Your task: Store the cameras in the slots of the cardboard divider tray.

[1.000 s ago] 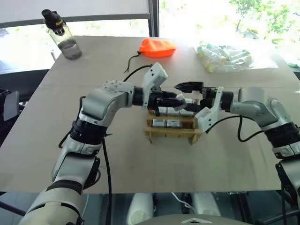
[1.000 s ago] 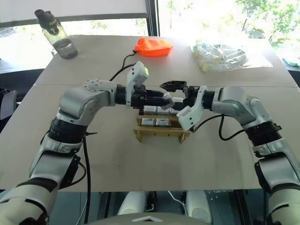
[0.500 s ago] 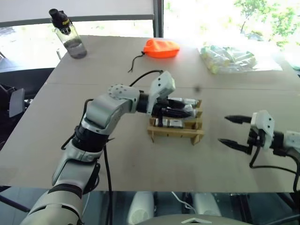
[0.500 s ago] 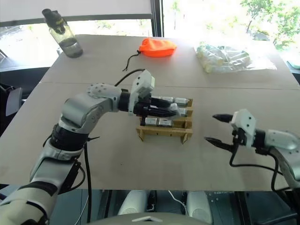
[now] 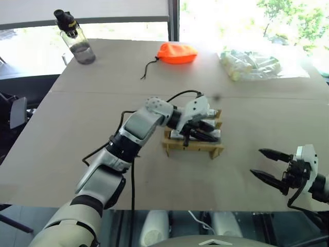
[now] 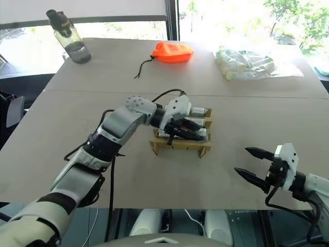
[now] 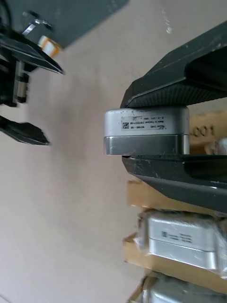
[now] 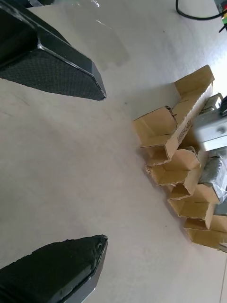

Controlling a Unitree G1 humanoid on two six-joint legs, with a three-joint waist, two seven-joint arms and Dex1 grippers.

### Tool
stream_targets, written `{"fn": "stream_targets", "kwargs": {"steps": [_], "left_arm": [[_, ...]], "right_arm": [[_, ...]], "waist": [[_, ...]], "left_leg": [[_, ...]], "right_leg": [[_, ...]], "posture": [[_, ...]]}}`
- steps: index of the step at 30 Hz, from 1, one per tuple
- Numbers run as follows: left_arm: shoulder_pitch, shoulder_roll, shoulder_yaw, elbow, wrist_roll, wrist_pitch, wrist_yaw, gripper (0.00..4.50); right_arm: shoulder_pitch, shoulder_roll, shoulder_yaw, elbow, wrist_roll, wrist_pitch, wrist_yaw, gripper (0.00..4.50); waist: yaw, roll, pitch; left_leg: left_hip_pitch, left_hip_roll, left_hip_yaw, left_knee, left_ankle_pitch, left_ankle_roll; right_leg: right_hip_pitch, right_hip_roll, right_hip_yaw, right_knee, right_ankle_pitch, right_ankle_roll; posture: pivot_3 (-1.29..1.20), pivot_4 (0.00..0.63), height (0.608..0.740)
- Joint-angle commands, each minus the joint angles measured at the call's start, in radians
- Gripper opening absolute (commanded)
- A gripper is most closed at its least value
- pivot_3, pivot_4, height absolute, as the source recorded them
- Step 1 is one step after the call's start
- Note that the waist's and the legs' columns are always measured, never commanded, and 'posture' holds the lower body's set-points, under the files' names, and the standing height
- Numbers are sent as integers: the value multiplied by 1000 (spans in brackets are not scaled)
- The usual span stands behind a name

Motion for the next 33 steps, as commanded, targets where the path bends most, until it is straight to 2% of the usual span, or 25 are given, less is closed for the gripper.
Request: {"fn": "stream_targets", "kwargs": {"steps": [1, 5, 14, 16, 18, 20, 22, 26, 28, 31, 33], "left_arm": [[-29, -4, -6, 11, 42, -39, -22, 730], [-35, -7, -15, 40, 101, -55, 1, 730], [-19, -35, -31, 24, 146, 34, 12, 730], [-13, -45, -17, 9, 132, 47, 18, 1815], [-9, -49, -2, -16, 114, 72, 16, 2630], [-1, -46, 11, -45, 103, 92, 21, 3768], [21, -42, 46, -119, 65, 159, 38, 4461], [78, 8, 135, -300, -17, 276, 64, 4461], [128, 23, 231, -391, -78, 250, 90, 4461], [205, -5, 442, -451, -201, 255, 194, 4461], [302, 59, 519, -475, -216, 263, 214, 4461]], "right_arm": [[8, 14, -47, -1, -1, -32, 22, 4500], [3, 32, -51, 13, -8, -44, 24, 4500], [-30, 45, -48, 12, -11, -36, 16, 4500], [-34, 48, -46, 10, -10, -36, 17, 4500], [-39, 51, -44, 7, -8, -36, 18, 4500], [-42, 54, -42, 4, -6, -35, 21, 4500], [-48, 56, -39, 6, -5, -35, 26, 4500], [-60, 58, -35, 9, -10, -33, 30, 4500], [-67, 59, -29, 19, -17, -37, 37, 4500], [-87, 62, -15, 47, -31, -42, 53, 4500], [-97, 61, -7, 66, -37, -44, 70, 4500]], "waist": [[0, 0, 0], [0, 0, 0], [-2, 0, 0], [-2, 0, 0], [-2, 0, 0], [-1, 0, 0], [-1, 0, 0], [-3, 0, 0], [-4, 1, 0], [-2, 1, 0], [-4, 2, -1]], "left_leg": [[0, 0, 0, 0, 0, 0], [0, 0, 0, 0, 0, 0], [0, 1, 0, 0, 0, 0], [0, 1, 0, 0, 0, 0], [0, 0, 0, 0, 0, 0], [0, 0, 0, 0, 0, 0], [0, 0, 0, 0, 0, 0], [0, 1, -1, 0, 0, 0], [0, 2, -1, 0, 0, 0], [0, 3, -1, 0, 0, 0], [1, 3, -1, 0, 0, 0]], "right_leg": [[0, 0, 0, 0, 0, 0], [0, 0, 0, 0, 0, 0], [0, 1, 0, 0, 0, 0], [0, 0, 0, 0, 0, 0], [0, 0, 0, 0, 0, 0], [0, 0, 0, 0, 0, 0], [0, 0, 0, 0, 0, 0], [0, 0, 2, 1, 0, 0], [0, 0, 3, 1, 0, 0], [0, 0, 4, 0, 0, 0], [1, -1, 4, 1, 0, 0]], "posture": [[0, 150, 726], [0, 150, 726], [0, 150, 726], [0, 150, 726], [0, 150, 726], [0, 150, 726], [0, 150, 726], [0, 150, 726], [0, 150, 726], [0, 150, 726], [0, 150, 726]]}}
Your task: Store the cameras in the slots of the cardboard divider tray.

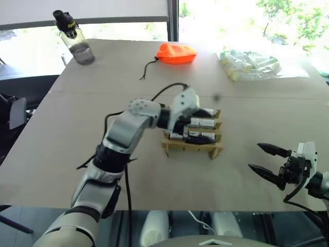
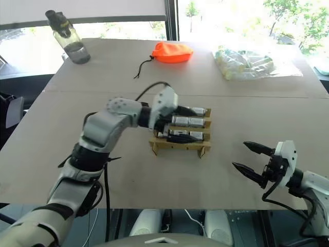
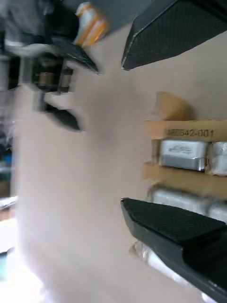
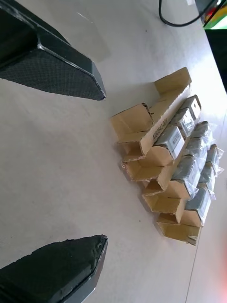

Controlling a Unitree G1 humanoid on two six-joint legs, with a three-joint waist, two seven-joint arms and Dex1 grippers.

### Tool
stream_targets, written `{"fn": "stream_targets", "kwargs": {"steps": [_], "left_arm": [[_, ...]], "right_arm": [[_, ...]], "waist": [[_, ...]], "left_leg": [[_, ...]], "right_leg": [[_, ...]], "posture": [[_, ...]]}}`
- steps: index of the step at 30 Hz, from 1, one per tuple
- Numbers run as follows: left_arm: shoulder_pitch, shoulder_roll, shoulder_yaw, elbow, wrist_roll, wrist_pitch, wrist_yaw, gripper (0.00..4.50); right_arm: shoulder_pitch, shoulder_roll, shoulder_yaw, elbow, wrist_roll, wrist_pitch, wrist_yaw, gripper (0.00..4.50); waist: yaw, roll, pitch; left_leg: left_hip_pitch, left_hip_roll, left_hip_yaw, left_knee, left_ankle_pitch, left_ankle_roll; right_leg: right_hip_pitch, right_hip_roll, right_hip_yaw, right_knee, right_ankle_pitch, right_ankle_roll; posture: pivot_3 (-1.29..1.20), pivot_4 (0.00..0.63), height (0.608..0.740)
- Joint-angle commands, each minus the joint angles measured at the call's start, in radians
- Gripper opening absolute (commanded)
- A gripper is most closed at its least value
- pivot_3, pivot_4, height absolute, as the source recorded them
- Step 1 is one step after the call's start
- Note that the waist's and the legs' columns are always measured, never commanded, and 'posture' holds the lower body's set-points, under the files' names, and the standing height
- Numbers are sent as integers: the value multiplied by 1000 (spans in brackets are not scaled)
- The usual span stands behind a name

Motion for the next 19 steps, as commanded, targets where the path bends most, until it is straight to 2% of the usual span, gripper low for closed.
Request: {"fn": "stream_targets", "kwargs": {"steps": [1, 3, 4, 7, 12, 19], "left_arm": [[144, 108, 138, -69, -29, -24, 37, 4461], [280, 192, 202, -94, -29, -46, 29, 4461], [368, 217, 273, -85, -60, -43, 27, 4461], [517, 231, 380, -26, -64, -116, 72, 4461], [700, 210, 422, 9, -12, -272, 132, 4461], [752, 172, 382, -14, 5, -395, 179, 4461]], "right_arm": [[-13, -1, -7, 20, -6, -17, 37, 4500], [-39, 4, -10, 53, -14, -35, 49, 4500], [-59, 7, -11, 77, -18, -41, 51, 4500], [-96, 13, -12, 133, -31, -58, 61, 4500], [-170, -6, -5, 244, -80, -80, 85, 4500], [-262, -10, 2, 379, -119, -119, 131, 4500]], "waist": [[-4, 1, -1], [-9, 2, -1], [-8, 2, -1], [-5, 1, -1], [14, 1, -1], [13, 1, -1]], "left_leg": [[1, 0, 1, 0, 0, 0], [3, 0, 2, -2, 0, 0], [3, 0, 2, -2, 0, 0], [2, 1, 2, -2, 0, 0], [1, -1, -1, 0, -1, 1], [1, 0, -1, -1, -1, 1]], "right_leg": [[0, 0, 1, 0, 0, 0], [0, 1, 1, 0, 0, 0], [0, 1, 1, 0, 0, 0], [0, 0, 0, 0, 0, 0], [2, -3, -5, -1, 0, 0], [1, -2, -7, 0, 0, -1]], "posture": [[0, 150, 726], [0, 150, 726], [0, 150, 726], [0, 150, 726], [0, 150, 726], [0, 150, 726]]}}
